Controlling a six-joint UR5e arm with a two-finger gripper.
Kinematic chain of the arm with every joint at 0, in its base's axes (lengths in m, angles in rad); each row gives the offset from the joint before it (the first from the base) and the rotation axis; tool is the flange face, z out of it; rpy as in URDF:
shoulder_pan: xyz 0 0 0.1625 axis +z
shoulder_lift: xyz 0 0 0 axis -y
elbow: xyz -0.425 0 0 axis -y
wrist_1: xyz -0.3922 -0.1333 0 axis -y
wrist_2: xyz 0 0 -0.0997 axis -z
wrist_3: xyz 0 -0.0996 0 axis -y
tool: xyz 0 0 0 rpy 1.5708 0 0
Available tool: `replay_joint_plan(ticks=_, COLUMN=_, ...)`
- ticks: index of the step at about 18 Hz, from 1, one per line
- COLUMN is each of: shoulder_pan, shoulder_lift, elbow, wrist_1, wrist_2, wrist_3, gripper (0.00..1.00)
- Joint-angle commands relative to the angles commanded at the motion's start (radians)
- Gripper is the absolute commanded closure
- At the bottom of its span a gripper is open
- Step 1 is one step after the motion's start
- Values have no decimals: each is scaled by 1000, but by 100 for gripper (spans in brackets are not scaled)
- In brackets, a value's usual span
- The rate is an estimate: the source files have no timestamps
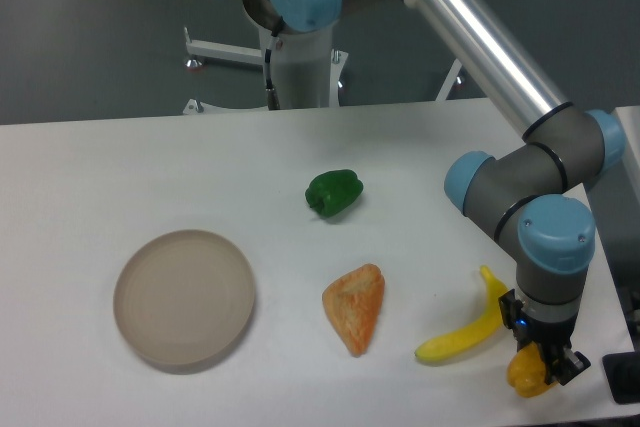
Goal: Place the yellow pepper on the plate
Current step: 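Lift the yellow pepper in the gripper up from beside the banana, then carry the yellow pepper across the table over the beige plate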
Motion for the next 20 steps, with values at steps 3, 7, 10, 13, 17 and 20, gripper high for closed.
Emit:
replay_joint_plan(ticks=3, shoulder_pan=0, shoulder_lift=3, elbow=-2, wrist_1=0, wrist_2=0, wrist_3=-12, gripper=51)
replay_joint_plan(ticks=7, shoulder_pan=-15, shoulder_lift=29, elbow=-18, wrist_1=-5, wrist_2=14, wrist_3=-26, gripper=51)
replay_joint_plan(ticks=10, shoulder_pan=-29, shoulder_lift=92, elbow=-90, wrist_1=-11, wrist_2=14, wrist_3=-66, gripper=51)
replay_joint_plan(ticks=13, shoulder_pan=-50, shoulder_lift=182, elbow=-176, wrist_1=-46, wrist_2=14, wrist_3=-127, gripper=51)
replay_joint_plan(ticks=17, shoulder_pan=-101, shoulder_lift=302, elbow=-307, wrist_1=-106, wrist_2=17, wrist_3=-259, gripper=51)
replay_joint_plan(ticks=20, shoulder_pan=-175, shoulder_lift=382, elbow=-400, wrist_1=-159, wrist_2=17, wrist_3=-404, gripper=51)
